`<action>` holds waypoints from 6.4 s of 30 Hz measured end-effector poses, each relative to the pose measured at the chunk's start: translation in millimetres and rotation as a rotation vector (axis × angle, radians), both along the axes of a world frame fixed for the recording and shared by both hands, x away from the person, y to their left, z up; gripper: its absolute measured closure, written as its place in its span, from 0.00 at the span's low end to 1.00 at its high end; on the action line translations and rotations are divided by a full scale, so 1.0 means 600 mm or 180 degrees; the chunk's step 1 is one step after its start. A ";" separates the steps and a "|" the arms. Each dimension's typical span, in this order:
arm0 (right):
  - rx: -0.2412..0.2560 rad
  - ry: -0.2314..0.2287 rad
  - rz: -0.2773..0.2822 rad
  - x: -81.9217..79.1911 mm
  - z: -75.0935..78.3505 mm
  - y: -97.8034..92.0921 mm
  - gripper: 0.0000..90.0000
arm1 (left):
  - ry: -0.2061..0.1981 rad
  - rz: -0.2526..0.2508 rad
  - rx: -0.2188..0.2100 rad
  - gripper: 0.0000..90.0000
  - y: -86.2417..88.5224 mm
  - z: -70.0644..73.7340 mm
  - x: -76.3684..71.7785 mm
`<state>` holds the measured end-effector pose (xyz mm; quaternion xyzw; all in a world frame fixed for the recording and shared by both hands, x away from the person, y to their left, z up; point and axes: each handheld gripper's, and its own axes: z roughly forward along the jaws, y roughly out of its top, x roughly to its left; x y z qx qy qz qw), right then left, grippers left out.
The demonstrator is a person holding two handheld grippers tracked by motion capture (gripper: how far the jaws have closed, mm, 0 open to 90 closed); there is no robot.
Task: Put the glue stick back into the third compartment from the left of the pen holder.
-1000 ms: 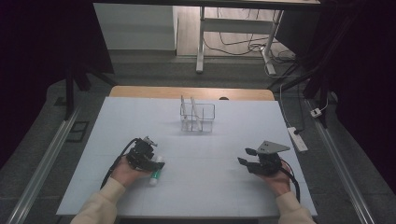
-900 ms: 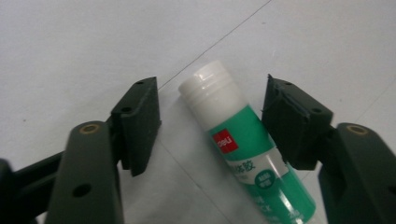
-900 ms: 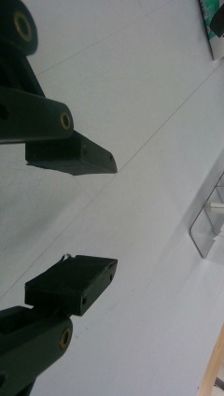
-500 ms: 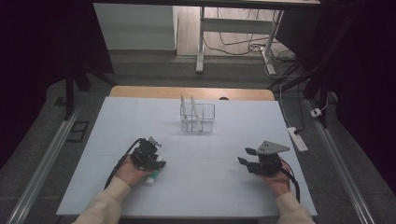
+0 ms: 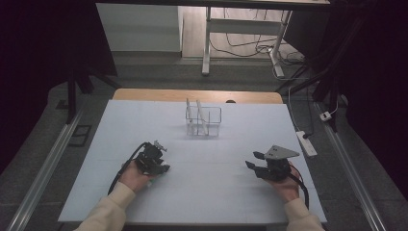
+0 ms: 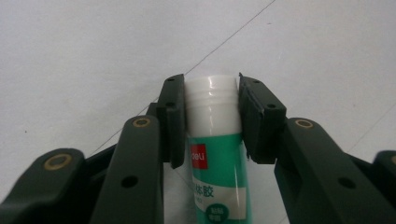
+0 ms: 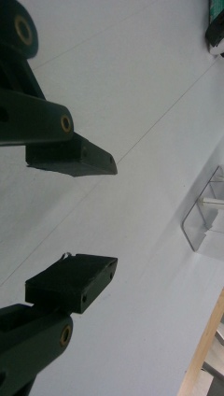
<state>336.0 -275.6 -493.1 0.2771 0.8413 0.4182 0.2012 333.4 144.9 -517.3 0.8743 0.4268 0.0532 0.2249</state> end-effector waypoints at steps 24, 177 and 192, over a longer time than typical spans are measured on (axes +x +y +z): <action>0.0001 0.0047 -0.0048 -0.001 -0.003 -0.008 0.53 | -0.0348 -0.0079 -0.0556 0.72 0.046 0.044 -0.006; -0.0029 0.0173 -0.0149 0.006 -0.012 -0.018 0.50 | -0.1109 -0.0161 -0.1597 0.72 -0.061 0.180 0.181; -0.0019 0.0177 -0.0151 0.006 -0.013 -0.019 0.50 | -0.1123 -0.0258 -0.1573 0.72 -0.103 0.186 0.198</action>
